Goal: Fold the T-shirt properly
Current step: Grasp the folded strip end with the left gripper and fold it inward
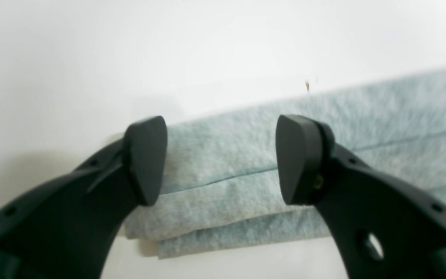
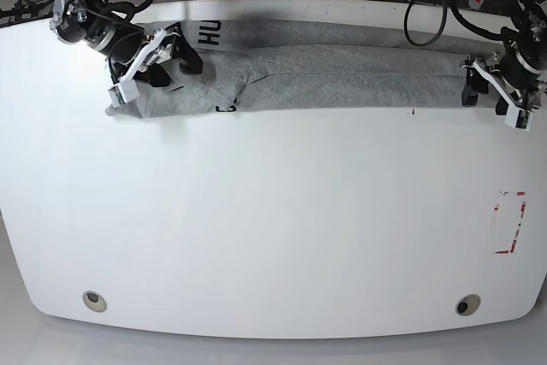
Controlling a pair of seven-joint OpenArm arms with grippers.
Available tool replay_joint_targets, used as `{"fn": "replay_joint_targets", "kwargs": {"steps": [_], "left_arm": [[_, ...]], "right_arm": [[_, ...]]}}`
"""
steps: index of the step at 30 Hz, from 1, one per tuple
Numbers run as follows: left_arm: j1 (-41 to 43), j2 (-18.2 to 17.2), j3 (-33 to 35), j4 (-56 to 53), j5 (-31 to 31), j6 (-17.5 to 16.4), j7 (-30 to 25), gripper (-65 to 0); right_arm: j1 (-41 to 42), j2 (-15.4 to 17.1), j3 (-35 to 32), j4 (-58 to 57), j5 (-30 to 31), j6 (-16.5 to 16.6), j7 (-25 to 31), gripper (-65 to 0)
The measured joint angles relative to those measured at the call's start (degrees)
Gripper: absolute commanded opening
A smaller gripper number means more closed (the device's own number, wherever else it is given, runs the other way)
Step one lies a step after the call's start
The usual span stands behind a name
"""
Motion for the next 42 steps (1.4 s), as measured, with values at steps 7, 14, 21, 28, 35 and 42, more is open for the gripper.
{"fn": "replay_joint_targets", "kwargs": {"steps": [7, 14, 21, 28, 35, 42], "left_arm": [[-0.2, 0.1, -6.3, -7.4, -6.9, 0.0, 4.5, -11.9], [-0.9, -0.4, -10.9, -13.9, -9.6, 0.1, 6.2, -10.0], [-2.2, -3.8, -11.4, -23.8, -9.3, 0.2, 5.8, -10.0], [-3.3, -3.7, -10.8, -27.7, -9.9, 0.2, 5.5, -10.1], [-3.3, -3.9, -7.6, -28.0, -10.7, 0.2, 4.7, -19.3], [-3.2, -3.9, -1.6, -28.0, -11.4, 0.2, 4.5, -53.6]], "right_arm": [[4.8, -1.5, -2.0, -9.0, -9.2, 0.4, 1.1, -30.9], [8.9, -1.7, -2.0, -15.6, -12.9, 0.9, 4.9, -23.5], [9.7, -1.6, -2.0, -16.7, -14.1, 1.1, 5.9, -23.5], [9.5, -1.6, -2.0, -16.7, -14.1, 1.6, 6.2, -23.5], [9.4, -1.8, -1.7, -16.7, -14.6, 3.9, 6.2, -23.5], [9.4, -1.9, -1.6, -16.7, -14.6, 3.9, 6.5, -23.6]]}}
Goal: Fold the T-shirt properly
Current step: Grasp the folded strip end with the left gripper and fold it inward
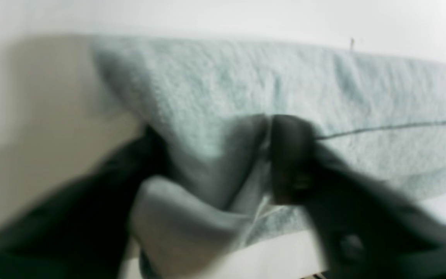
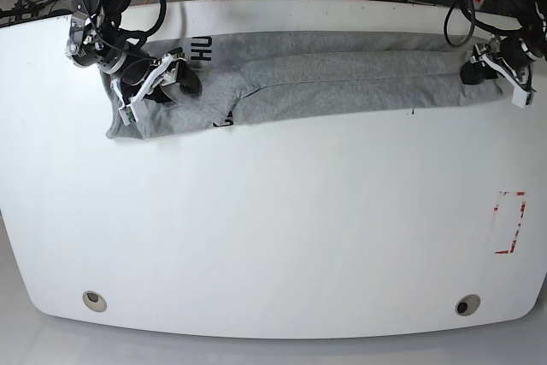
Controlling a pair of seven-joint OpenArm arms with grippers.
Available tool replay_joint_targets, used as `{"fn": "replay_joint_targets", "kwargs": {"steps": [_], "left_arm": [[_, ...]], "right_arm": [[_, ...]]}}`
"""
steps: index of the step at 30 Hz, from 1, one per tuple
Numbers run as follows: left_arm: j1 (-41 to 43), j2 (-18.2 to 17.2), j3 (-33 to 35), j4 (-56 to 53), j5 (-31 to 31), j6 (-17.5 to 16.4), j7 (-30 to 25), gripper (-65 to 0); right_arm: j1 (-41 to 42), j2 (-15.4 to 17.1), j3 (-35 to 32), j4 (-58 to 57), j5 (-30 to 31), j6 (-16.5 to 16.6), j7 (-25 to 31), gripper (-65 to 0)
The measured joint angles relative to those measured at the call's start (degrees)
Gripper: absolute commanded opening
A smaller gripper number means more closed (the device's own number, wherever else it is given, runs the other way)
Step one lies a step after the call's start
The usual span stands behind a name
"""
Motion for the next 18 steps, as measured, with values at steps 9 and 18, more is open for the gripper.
{"fn": "replay_joint_targets", "kwargs": {"steps": [9, 18], "left_arm": [[2.4, 1.1, 0.6, 9.2, 1.7, 0.2, 1.9, -61.8], [4.0, 4.8, 6.6, 30.7, 1.1, 0.1, 8.6, -61.7]], "right_arm": [[0.2, 0.0, 0.0, -0.3, -0.5, -0.5, 0.0, -39.2], [0.2, 0.0, 0.0, -0.4, -0.4, -0.4, -0.4, -36.8]]}}
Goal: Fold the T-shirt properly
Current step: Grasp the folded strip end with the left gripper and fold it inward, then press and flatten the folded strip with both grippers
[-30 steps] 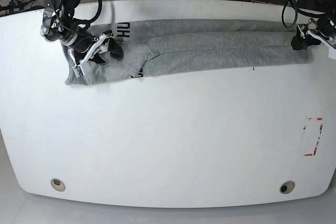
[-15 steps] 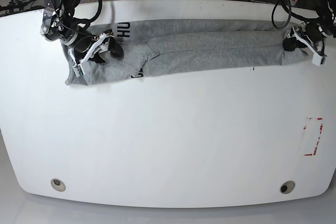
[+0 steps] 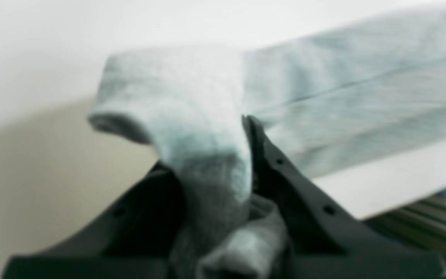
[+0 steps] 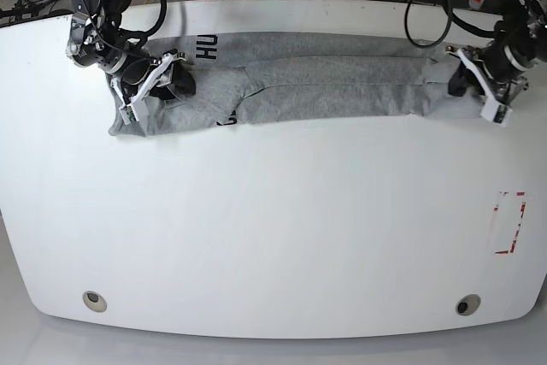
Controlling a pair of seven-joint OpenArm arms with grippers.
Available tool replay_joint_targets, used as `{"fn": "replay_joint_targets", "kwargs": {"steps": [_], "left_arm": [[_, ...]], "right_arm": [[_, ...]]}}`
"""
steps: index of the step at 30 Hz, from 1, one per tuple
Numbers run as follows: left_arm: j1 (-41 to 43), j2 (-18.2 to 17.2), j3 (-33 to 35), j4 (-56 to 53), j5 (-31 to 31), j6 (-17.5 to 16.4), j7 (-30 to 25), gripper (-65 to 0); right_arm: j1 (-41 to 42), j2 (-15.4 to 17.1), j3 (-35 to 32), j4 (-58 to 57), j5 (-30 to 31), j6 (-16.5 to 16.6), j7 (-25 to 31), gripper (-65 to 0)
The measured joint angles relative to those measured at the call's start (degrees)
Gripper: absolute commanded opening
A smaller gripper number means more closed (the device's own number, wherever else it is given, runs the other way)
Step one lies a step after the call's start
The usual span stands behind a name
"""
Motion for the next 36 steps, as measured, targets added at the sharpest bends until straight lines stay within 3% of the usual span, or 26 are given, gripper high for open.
{"fn": "replay_joint_targets", "kwargs": {"steps": [4, 12, 19, 27, 33, 36], "left_arm": [[-2.2, 5.9, 7.8, 2.0, 0.7, 0.0, 2.6, -61.7], [-5.7, 13.7, 19.1, 2.1, 2.1, -0.1, 2.1, -61.4], [-8.6, 15.7, 25.2, -2.8, 6.5, -0.1, 1.7, -60.4], [-9.6, 15.5, 28.8, -6.6, 7.7, 0.0, 2.1, -43.1], [-9.7, 15.5, 35.4, -6.6, 7.6, 0.0, 2.1, -28.6], [-10.8, 15.5, 38.3, -6.4, 7.6, 4.7, 2.2, -24.4]], "right_arm": [[0.0, 0.0, 0.0, 0.0, 0.0, 0.0, 0.0, -36.8], [0.0, 0.0, 0.0, 0.0, 0.1, 0.0, 0.0, -36.8], [0.0, 0.0, 0.0, 0.0, 0.1, 0.0, -0.1, -36.8], [0.0, 0.0, 0.0, 0.1, 0.1, 0.0, -0.2, -36.8], [0.0, 0.0, 0.0, 0.1, 0.1, 0.0, -0.2, -36.8], [0.0, 0.0, 0.0, 0.1, 0.1, 0.2, -0.2, -36.8]]}}
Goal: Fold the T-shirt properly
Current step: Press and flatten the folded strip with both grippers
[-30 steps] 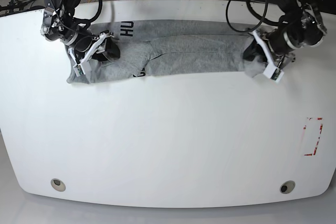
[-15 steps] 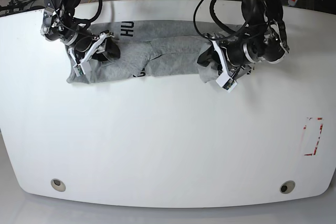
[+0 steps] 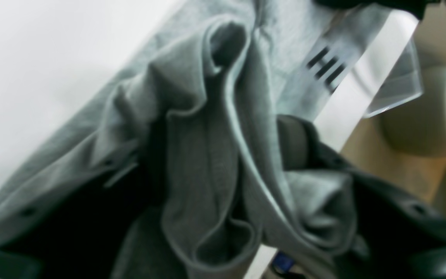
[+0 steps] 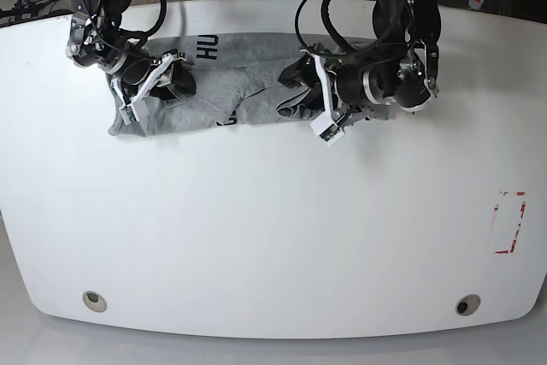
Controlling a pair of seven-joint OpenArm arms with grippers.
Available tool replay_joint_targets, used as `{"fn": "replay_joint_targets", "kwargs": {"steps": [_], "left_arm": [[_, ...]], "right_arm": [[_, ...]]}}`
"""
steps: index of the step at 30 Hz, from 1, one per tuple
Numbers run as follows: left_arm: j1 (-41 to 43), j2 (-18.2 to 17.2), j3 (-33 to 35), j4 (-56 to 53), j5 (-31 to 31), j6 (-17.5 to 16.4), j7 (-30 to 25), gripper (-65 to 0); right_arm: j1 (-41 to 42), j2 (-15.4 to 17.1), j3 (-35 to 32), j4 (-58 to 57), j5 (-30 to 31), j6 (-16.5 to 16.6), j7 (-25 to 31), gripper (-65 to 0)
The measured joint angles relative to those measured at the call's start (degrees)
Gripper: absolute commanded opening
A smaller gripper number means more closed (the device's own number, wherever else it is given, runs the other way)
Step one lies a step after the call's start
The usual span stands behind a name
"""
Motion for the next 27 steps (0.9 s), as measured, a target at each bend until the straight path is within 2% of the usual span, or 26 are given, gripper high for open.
{"fn": "replay_joint_targets", "kwargs": {"steps": [4, 9, 14, 17, 18, 20, 22, 24, 26, 27], "left_arm": [[-1.1, 0.8, 6.4, 2.7, -0.1, 3.2, -0.1, -23.7], [-2.8, 3.2, 6.8, 6.2, -0.7, 7.1, -0.3, -23.7], [-2.4, 2.2, 6.4, 8.2, -0.4, 7.4, -0.2, -24.2], [-1.6, -0.4, 4.2, 8.2, -1.0, 7.3, -0.5, -24.2], [-1.1, -1.4, 3.0, 8.2, -0.7, 7.3, -0.7, -24.2], [0.4, -4.3, 0.3, 8.2, -0.2, 7.4, -0.7, -24.3], [2.3, -7.6, -1.9, 8.2, 0.8, 7.4, 0.0, -24.3], [3.3, -9.4, -3.4, 8.2, 0.7, 7.4, -0.1, -24.7], [3.8, -10.8, -4.6, 8.2, -0.1, 7.4, -0.3, -28.6], [4.1, -11.5, -5.6, 8.2, -0.5, 7.3, -0.5, -32.9]], "right_arm": [[0.0, 0.0, 0.0, 0.0, 0.0, 0.0, 0.0, -36.8], [0.3, 0.0, 0.0, 0.0, 0.0, 0.0, 0.0, -36.8], [0.8, -0.1, 0.0, 0.0, -0.2, 0.0, -0.6, -36.6], [0.9, -0.2, 0.6, 1.5, -0.5, -0.1, -2.1, -36.3], [0.8, -0.3, 1.3, 2.5, -1.2, 0.1, -2.6, -35.0], [0.8, -0.5, 3.3, 4.8, -1.1, -0.5, -4.0, -27.7], [1.0, -0.5, 5.9, 6.4, 2.1, -0.5, -5.5, -19.8], [1.5, -0.5, 7.9, 6.8, 5.8, -0.3, -6.3, -13.2], [2.1, -0.5, 10.5, 6.7, 9.3, -0.3, -6.7, -9.4], [2.3, -0.2, 12.0, 6.5, 10.7, -0.8, -6.7, -8.6]]}}
